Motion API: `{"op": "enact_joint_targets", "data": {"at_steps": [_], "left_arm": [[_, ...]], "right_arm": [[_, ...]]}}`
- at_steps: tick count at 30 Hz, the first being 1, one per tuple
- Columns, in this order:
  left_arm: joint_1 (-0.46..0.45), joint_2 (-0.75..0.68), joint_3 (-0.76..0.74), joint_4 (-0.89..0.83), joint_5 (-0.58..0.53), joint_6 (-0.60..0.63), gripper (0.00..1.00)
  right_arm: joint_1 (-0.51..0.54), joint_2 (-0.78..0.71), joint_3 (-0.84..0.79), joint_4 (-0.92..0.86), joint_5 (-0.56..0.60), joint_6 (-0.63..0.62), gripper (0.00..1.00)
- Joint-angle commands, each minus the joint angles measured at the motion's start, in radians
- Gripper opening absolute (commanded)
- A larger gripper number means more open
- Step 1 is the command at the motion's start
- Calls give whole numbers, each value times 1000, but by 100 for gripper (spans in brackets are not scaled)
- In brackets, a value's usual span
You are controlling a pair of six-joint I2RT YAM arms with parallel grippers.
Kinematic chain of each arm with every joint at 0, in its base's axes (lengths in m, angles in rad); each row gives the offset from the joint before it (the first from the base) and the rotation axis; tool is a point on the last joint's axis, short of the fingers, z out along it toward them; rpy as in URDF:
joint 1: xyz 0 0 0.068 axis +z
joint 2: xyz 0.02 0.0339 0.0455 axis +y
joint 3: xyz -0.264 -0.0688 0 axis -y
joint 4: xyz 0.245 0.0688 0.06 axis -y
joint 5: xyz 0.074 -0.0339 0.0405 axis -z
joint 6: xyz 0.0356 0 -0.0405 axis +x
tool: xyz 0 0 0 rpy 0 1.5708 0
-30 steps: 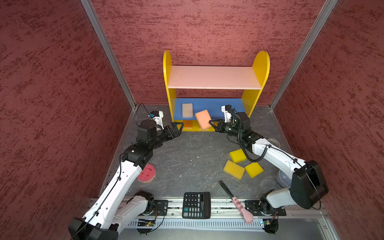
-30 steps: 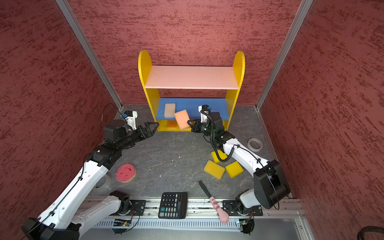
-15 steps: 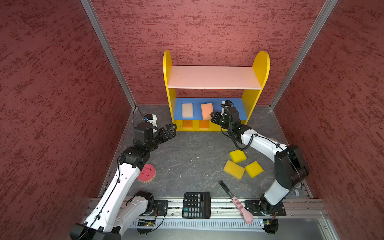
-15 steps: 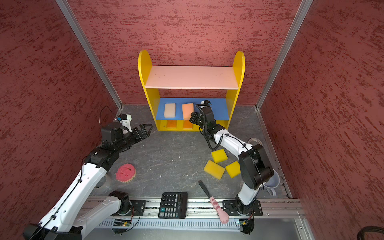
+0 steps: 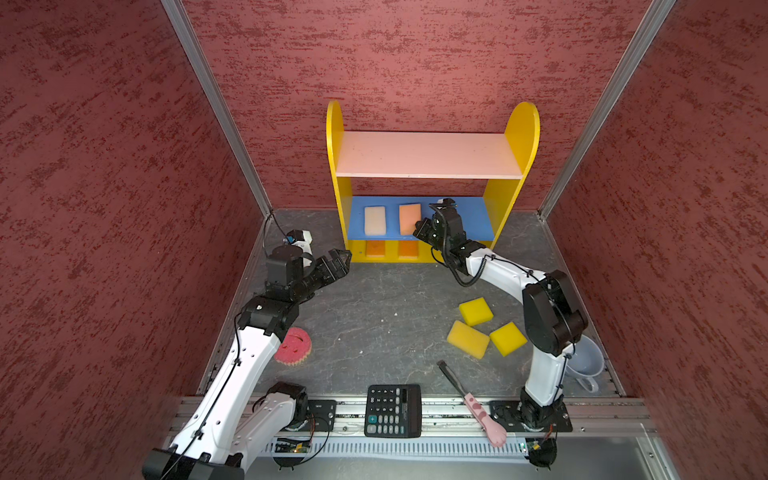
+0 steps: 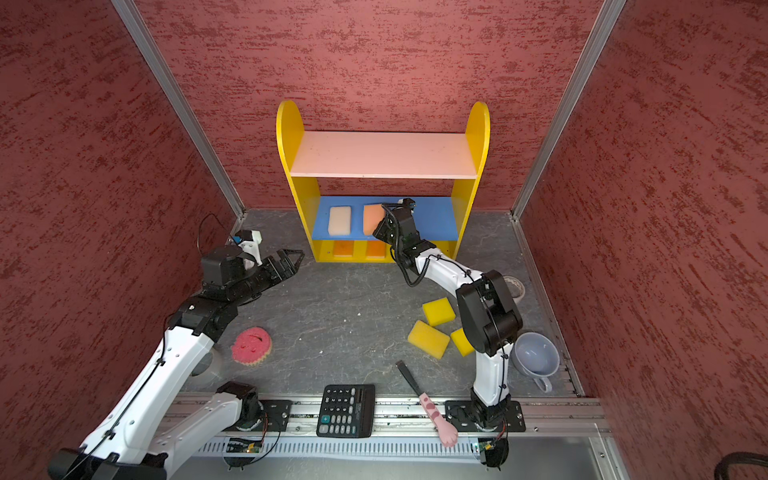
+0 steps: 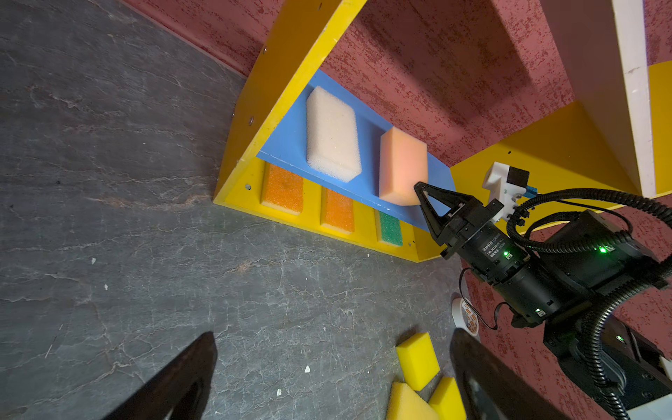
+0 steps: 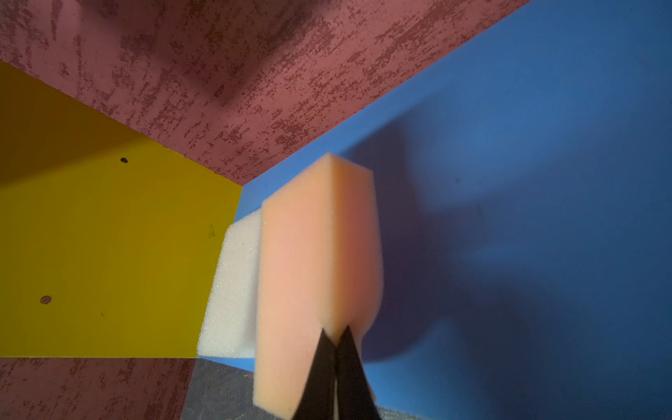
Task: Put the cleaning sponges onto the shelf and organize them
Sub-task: 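Set the peach sponge upright on the blue shelf beside the white sponge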
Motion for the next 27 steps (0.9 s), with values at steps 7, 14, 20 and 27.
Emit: {"op": "enact_joint_targets", "data": {"at_steps": [7,14,20,27], "left_arm": [[24,8,-18,9,35,17,99],[27,22,-18,19,52,11,99],[29,10,-21,15,48,12,99],[33,10,-20,13,54,10,99]], "right_arm": [[-2,41,42,-32,59,34,2],[-2,53,39,-23,77,39,7],[-2,62,47,-23,83,40,24],[-2,65,51,-28,92,43,31]]}}
